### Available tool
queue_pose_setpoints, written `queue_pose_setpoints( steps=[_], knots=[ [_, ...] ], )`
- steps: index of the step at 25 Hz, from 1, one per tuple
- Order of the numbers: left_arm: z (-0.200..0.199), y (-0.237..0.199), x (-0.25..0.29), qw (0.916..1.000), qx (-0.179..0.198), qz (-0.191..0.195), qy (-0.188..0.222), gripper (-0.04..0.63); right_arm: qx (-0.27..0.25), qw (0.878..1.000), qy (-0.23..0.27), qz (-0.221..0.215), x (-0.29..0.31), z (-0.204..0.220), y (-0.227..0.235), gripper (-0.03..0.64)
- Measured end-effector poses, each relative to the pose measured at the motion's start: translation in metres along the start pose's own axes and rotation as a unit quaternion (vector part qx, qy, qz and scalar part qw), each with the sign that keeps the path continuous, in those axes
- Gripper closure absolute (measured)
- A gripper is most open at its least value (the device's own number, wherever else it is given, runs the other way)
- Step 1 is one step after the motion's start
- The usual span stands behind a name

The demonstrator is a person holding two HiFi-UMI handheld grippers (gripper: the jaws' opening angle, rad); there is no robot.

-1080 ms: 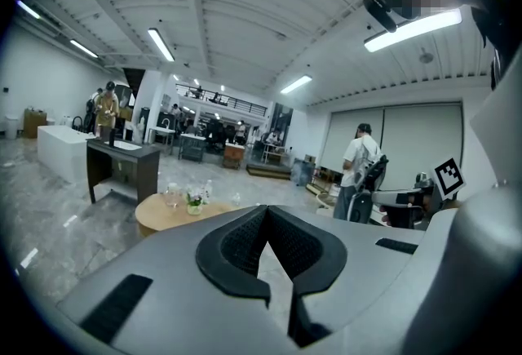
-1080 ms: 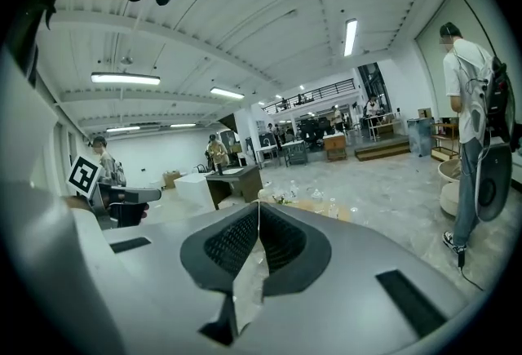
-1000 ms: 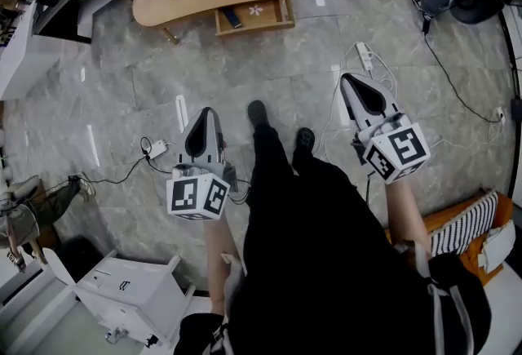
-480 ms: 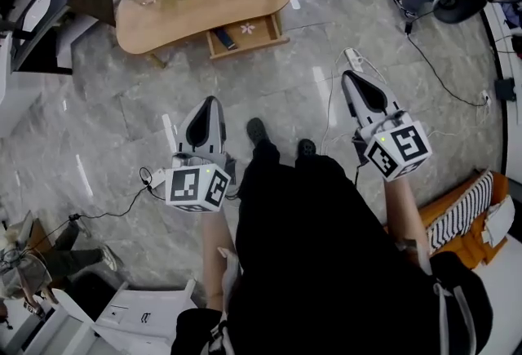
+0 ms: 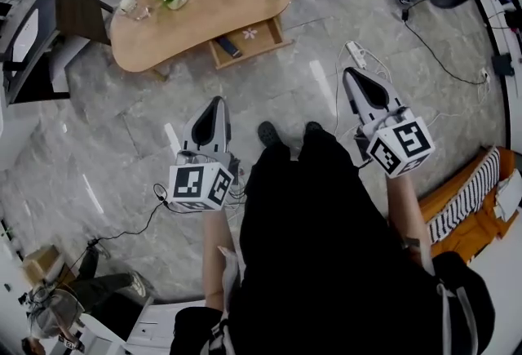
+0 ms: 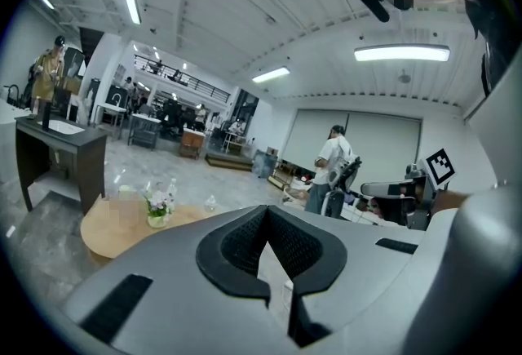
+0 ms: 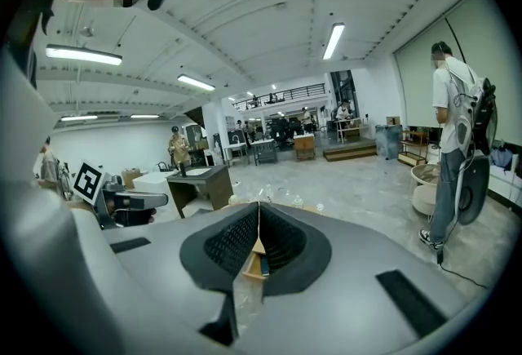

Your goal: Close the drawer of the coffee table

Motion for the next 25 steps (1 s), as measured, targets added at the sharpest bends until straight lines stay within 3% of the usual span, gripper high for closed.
queue_pose_setpoints(
  steps=[9, 18, 25],
  knots=[
    [-0.010, 0.002, 0.043, 0.9997, 0.003, 0.022, -0.014, 0.581, 0.009, 1.000, -0.006, 0.003, 0.019, -0.009, 0.023, 0.603],
    [-0.026, 0.001, 0.096, 0.9997, 0.004, -0.018, -0.017, 0.581, 0.007, 1.000, -0.006, -0.026, 0.069, -0.024, 0.093, 0.603],
    [-0.037, 0.023, 0.153, 0.9982, -0.038, -0.044, -0.014, 0.581, -0.019, 0.996, -0.033, -0.079, 0.109, -0.034, 0.159, 0.603]
  ],
)
Point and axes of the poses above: the fingertips, and each gripper's own axes: x forward along the fingers, y to its right, z out of its underside, the point moved 8 cm from there along -x, backward along the fingers, and after that the axes turned 15 degrees about -z, right-handed, at the moved point
